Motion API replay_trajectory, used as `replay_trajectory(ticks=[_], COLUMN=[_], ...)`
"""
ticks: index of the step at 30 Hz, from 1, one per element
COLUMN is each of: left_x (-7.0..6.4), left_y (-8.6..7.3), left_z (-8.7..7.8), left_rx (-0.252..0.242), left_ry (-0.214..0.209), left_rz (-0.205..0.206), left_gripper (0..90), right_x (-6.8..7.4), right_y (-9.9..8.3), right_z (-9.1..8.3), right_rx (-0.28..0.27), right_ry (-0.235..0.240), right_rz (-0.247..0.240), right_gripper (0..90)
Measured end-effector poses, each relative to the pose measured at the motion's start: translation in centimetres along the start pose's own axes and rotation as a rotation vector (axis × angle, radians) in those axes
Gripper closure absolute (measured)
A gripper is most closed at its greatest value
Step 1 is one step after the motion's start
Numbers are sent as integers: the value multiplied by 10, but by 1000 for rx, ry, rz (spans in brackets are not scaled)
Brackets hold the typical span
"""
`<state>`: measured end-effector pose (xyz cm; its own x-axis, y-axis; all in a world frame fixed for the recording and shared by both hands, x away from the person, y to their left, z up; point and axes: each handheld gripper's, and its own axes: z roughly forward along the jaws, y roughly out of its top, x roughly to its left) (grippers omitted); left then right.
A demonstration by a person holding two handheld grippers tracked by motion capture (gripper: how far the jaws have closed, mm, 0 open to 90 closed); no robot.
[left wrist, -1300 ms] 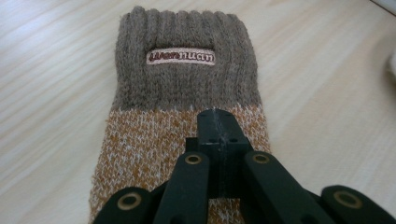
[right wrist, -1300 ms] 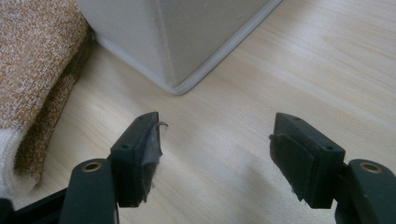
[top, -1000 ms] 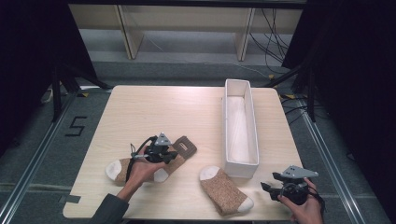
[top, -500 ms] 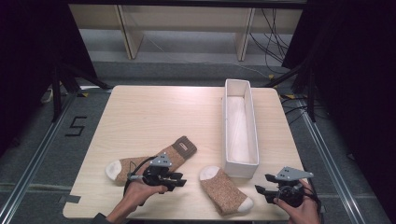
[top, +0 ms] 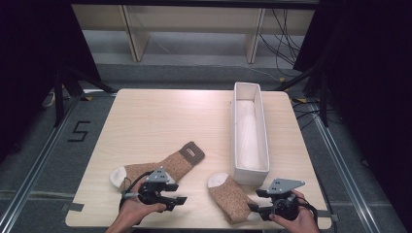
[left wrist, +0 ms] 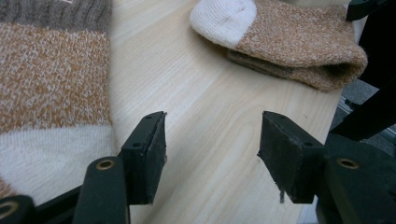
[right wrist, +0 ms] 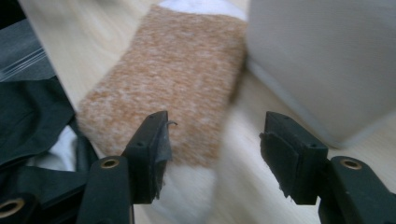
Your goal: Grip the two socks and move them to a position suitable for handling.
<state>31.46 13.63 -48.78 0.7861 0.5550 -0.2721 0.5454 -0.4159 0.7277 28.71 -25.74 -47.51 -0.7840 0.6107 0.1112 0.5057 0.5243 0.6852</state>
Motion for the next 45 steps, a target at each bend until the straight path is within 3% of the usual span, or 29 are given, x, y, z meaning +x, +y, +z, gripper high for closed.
replay_trajectory(ticks=[1, 2, 4, 7, 10, 15, 16, 18, 23, 25, 30, 33, 34, 38, 41, 42, 43, 44, 45], left_x=[0, 1, 2, 3, 2, 4, 5, 5, 6, 4, -7, -11, -12, -20, -25, -32, -32, -35, -36], left_y=[-1, -1, -3, -6, -11, -15, -16, -18, -21, -23, -29, -32, -34, -40, -39, -34, -34, -31, -27], left_z=[-1, -3, -5, -10, -18, -24, -26, -31, -38, -41, -48, -48, -49, -37, -27, -15, -15, -7, -2], left_rx=[0, -1, -7, -18, -29, -40, -39, -61, -66, -68, -97, -105, -87, -70, -60, -30, -30, -22, -11], left_ry=[3, 11, 14, 27, 45, 60, 61, 67, 88, 82, 51, 43, 48, 23, 8, -7, -7, -15, -5], left_rz=[5, 13, 7, 1, -5, -11, -5, -29, -34, -33, -29, -30, -28, -26, 3, 41, 41, 64, 83], left_gripper=[411, 422, 422, 420, 428, 422, 422, 417, 407, 408, 421, 427, 427, 477, 552, 590, 644, 644, 723], right_x=[3, 3, 4, 5, 7, 11, 11, 15, 25, 32, 45, 44, 44, 45, 46, 48, 48, 48, 50], right_y=[1, 2, 2, 2, 4, 2, 3, 7, 18, 26, 56, 64, 66, 60, 54, 51, 51, 51, 52], right_z=[1, 4, 5, 7, 12, 22, 24, 28, 39, 44, 67, 73, 75, 72, 70, 66, 66, 65, 63], right_rx=[8, 12, 21, 26, 38, 81, 84, 75, 85, 88, 75, 69, 69, 77, 62, 63, 63, 56, 42], right_ry=[6, 22, 20, 38, 49, 43, 41, 58, 68, 79, 34, 27, 25, 23, 10, 11, 11, 14, 7], right_rz=[14, -22, -2, -12, -26, -19, -37, -58, -73, -49, -51, -65, -54, -41, -29, -5, -5, -22, -10], right_gripper=[426, 432, 435, 479, 611, 707, 724, 777, 805, 816, 820, 819, 816, 797, 783, 774, 774, 771, 760])
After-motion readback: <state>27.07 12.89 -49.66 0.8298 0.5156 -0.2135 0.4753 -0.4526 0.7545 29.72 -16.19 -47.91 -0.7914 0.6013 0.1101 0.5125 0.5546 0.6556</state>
